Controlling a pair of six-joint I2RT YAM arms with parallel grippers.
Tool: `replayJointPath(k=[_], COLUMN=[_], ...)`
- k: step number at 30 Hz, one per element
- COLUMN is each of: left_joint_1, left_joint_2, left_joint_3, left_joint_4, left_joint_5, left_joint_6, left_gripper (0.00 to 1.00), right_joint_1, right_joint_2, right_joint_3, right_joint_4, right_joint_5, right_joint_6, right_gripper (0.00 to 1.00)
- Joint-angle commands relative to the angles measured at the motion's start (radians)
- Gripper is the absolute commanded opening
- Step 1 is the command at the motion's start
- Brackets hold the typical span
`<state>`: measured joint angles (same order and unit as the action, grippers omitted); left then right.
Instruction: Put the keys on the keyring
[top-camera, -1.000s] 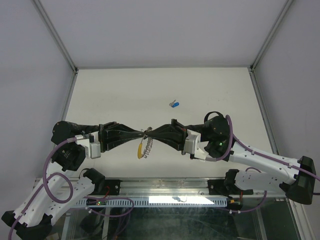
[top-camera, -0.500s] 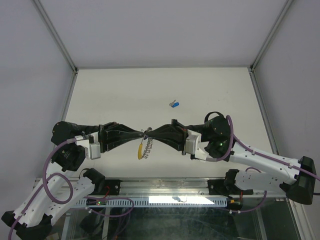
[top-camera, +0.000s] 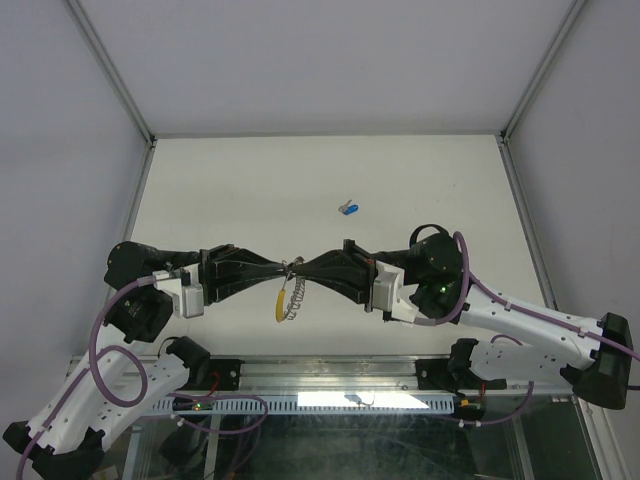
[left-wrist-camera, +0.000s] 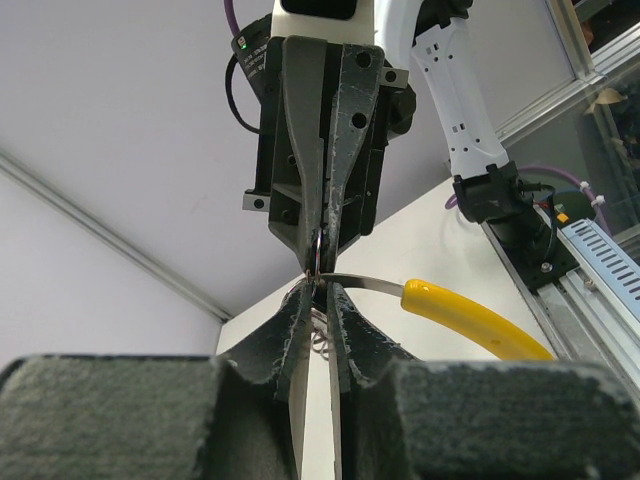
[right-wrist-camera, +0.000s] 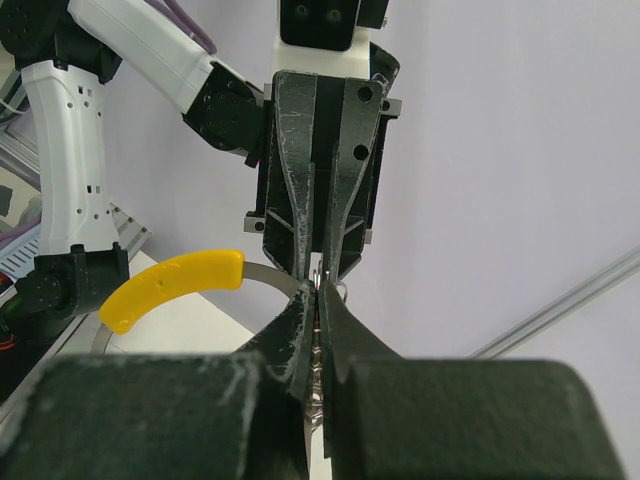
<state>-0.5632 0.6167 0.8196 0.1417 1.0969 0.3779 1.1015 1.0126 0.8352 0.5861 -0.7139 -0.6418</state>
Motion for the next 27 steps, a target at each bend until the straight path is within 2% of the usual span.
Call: replayJointPath(k=[1, 27], left_joint_1=[-0.005, -0.004], left_joint_2=[0.001, 0.014], left_joint_3=[0.001, 0.001], left_joint_4=[0.008, 0.007], left_joint_5=[-0.015, 0.011], left_joint_6=[0.013, 0.009], left_gripper=[0.10, 0.10], right_joint_1=[0.007, 0.007], right_joint_2=[-0.011, 0.036], right_joint_3=[0.034, 0.046], right_joint_4=[0.054, 0.083], right_joint_5=[0.000, -0.007], right_joint_6=[-0.006, 0.005], right_gripper=[0.00, 0.00])
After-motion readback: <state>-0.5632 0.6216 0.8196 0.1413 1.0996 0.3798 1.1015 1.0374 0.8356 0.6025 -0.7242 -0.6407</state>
